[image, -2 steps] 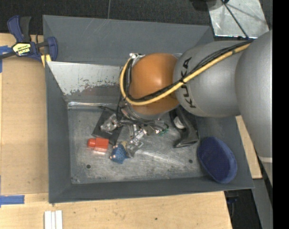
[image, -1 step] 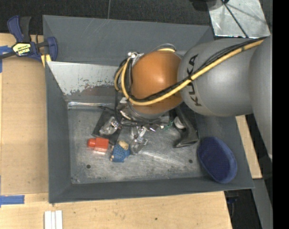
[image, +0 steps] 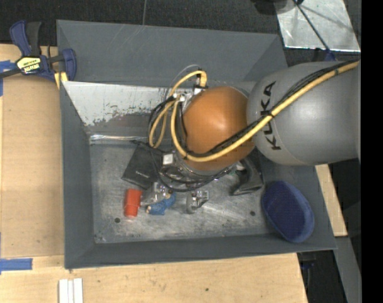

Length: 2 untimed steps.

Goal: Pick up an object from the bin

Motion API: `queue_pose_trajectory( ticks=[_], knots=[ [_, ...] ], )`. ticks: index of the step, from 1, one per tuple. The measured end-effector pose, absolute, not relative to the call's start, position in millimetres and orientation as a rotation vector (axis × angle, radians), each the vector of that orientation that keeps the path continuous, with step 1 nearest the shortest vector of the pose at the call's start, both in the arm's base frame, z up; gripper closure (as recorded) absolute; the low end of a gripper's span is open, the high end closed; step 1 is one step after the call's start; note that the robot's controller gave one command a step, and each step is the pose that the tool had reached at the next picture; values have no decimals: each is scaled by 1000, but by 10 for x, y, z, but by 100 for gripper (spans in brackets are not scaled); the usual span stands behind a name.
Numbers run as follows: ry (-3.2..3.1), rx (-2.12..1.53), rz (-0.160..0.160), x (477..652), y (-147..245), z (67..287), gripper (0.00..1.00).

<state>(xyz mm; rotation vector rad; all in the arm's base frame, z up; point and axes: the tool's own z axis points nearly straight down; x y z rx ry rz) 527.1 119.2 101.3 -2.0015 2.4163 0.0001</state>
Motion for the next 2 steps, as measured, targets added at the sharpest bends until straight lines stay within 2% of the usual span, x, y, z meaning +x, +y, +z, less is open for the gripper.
queue_pose_trajectory(
  ticks=[1, 2],
  knots=[
    [2385, -2030, 1, 5526, 1746, 1227, 0],
    [2550, -1800, -8, 5429, 1581, 960, 0]
  ],
)
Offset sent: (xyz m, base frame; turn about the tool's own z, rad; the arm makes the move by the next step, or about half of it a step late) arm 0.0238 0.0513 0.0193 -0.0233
